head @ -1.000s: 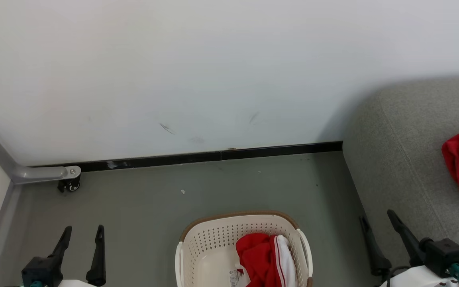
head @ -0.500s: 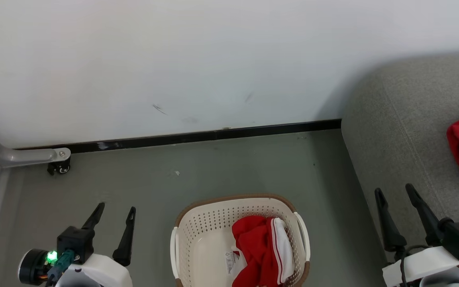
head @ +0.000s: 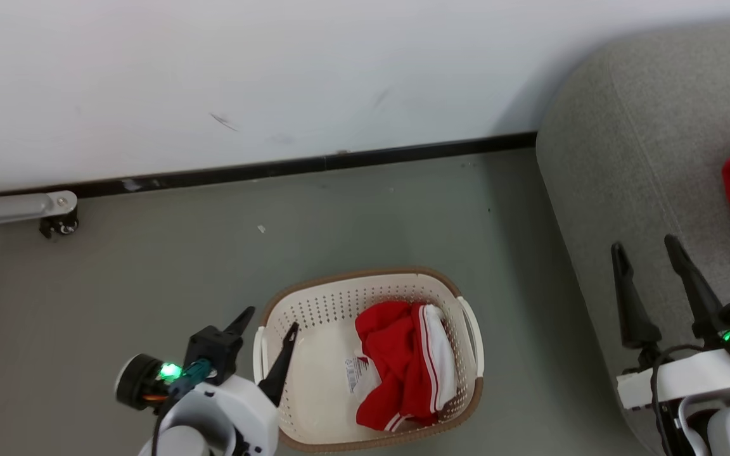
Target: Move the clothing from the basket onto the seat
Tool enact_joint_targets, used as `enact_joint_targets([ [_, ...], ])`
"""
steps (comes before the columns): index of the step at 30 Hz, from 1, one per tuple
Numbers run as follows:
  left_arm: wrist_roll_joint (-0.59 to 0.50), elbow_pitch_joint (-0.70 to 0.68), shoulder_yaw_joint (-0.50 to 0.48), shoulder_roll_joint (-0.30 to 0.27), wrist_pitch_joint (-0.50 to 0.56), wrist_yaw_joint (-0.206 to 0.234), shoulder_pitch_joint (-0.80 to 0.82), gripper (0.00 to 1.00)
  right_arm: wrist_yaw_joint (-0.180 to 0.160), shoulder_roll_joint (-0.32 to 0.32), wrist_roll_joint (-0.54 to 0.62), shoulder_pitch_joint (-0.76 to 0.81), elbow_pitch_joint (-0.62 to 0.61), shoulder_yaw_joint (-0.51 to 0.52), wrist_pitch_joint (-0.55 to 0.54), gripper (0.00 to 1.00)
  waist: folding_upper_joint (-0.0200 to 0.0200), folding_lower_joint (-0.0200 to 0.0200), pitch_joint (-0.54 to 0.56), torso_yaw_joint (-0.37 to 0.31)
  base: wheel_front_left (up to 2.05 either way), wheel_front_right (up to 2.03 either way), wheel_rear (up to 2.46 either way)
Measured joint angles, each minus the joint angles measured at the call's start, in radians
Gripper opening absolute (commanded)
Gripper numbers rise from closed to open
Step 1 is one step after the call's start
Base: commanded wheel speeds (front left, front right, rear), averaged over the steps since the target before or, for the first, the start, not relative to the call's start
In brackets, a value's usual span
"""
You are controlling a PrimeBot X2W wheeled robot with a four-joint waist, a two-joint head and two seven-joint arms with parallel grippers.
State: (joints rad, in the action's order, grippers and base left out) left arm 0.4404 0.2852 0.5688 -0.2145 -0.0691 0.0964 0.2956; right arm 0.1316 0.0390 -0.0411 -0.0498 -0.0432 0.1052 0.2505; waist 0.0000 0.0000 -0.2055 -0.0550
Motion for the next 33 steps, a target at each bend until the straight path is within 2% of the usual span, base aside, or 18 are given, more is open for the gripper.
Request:
enact_joint_targets([
  [6,-0.013,0.062,0.047,0.053,0.026,-0.03,0.063,1.0,0.0,0.0,0.0,-0.052,-0.03,0.001,0.0,1.0,0.0,0.0,-0.065,-0.02,0.0,0.0,0.0],
  [11,-0.02,0.124,0.062,0.077,0.034,-0.045,0.111,1.0,0.0,0.0,-0.001,-0.098,-0.051,-0.008,0.0,1.0,0.0,0.0001,-0.125,-0.04,0.0,0.0,0.0],
  [18,-0.037,0.211,0.073,0.109,0.042,-0.048,0.162,1.0,0.0,0.001,-0.001,-0.173,-0.073,-0.025,0.0,1.0,0.0,0.0,-0.208,-0.072,0.0,0.0,0.0],
  [33,-0.073,0.377,0.094,0.129,0.032,-0.061,0.277,1.0,0.0,0.003,-0.031,-0.335,-0.083,-0.085,0.0,1.0,0.0,0.0,-0.372,-0.142,0.0,0.0,0.0],
])
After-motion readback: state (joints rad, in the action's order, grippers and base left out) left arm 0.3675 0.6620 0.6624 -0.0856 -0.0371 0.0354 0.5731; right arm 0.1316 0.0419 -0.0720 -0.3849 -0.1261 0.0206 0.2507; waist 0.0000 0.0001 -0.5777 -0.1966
